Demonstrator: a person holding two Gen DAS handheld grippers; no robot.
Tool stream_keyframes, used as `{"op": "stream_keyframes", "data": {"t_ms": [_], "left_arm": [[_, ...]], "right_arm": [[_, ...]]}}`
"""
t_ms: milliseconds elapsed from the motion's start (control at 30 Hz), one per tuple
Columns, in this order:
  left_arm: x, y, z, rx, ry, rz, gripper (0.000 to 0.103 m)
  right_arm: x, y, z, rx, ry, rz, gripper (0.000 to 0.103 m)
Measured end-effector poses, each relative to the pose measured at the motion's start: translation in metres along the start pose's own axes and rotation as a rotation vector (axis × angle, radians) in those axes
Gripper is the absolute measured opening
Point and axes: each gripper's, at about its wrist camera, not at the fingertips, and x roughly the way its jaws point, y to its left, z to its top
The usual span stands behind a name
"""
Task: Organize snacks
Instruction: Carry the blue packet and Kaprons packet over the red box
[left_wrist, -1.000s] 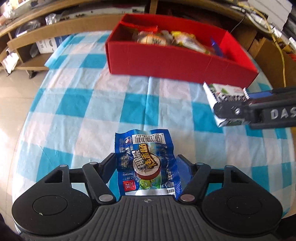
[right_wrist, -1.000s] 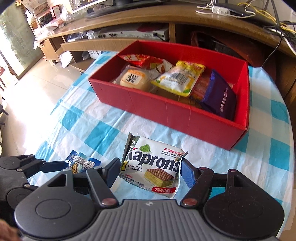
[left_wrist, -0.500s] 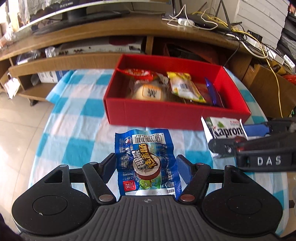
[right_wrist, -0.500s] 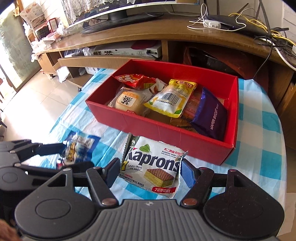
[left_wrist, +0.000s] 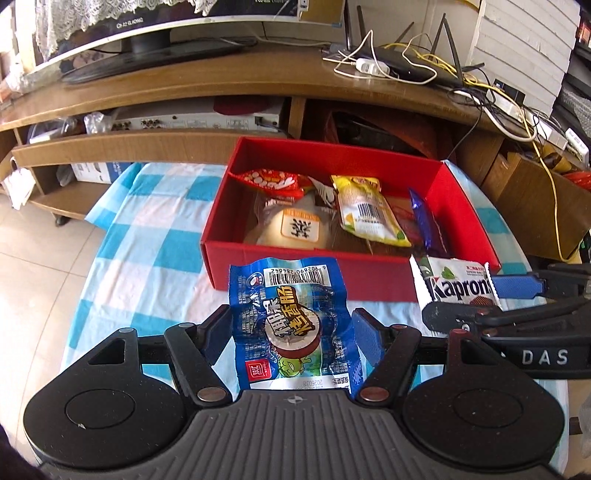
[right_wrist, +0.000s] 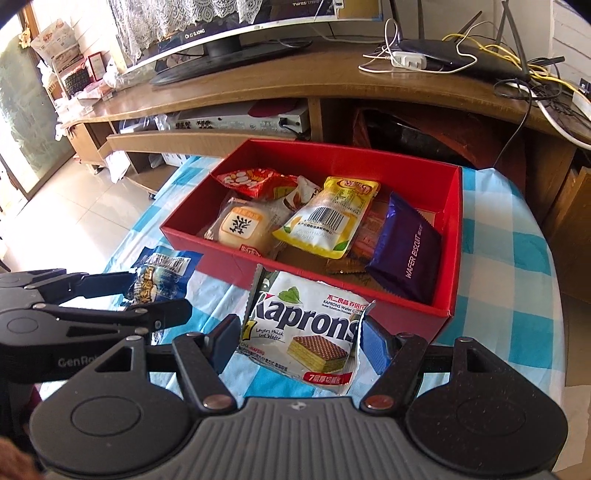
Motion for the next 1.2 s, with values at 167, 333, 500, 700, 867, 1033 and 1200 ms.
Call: {"op": "stream_keyframes", "data": {"t_ms": [167, 333, 500, 700, 867, 1033, 1200], "left_arm": [[0.0, -0.001, 0.007, 0.001, -0.014, -0.006, 0.075], [0.0, -0.004, 0.016, 0.006, -0.037, -0.014, 0.075], [0.0, -0.008, 0.028, 0.017, -0.065, -0.012, 0.075], [0.002, -0.012, 0.045, 0.026, -0.102, -0.016, 0.075], [0.008, -0.017, 0.056, 0.037, -0.124, -0.01, 0.075], [0.015, -0.018, 0.067, 0.037, -0.131, -0.004, 0.075], [0.021, -0.018, 0.079, 0.044, -0.142, 0.001, 0.075]], "right_arm": [[-0.003, -0.001, 0.003, 0.006, -0.014, 0.004, 0.076], [-0.007, -0.003, 0.01, 0.022, -0.037, 0.003, 0.076], [-0.012, -0.007, 0.022, 0.039, -0.068, -0.006, 0.076], [-0.016, -0.015, 0.04, 0.063, -0.116, -0.025, 0.076], [-0.016, -0.021, 0.054, 0.085, -0.145, -0.04, 0.076], [-0.01, -0.025, 0.066, 0.092, -0.155, -0.057, 0.076], [-0.003, -0.032, 0.076, 0.105, -0.157, -0.062, 0.076]]}}
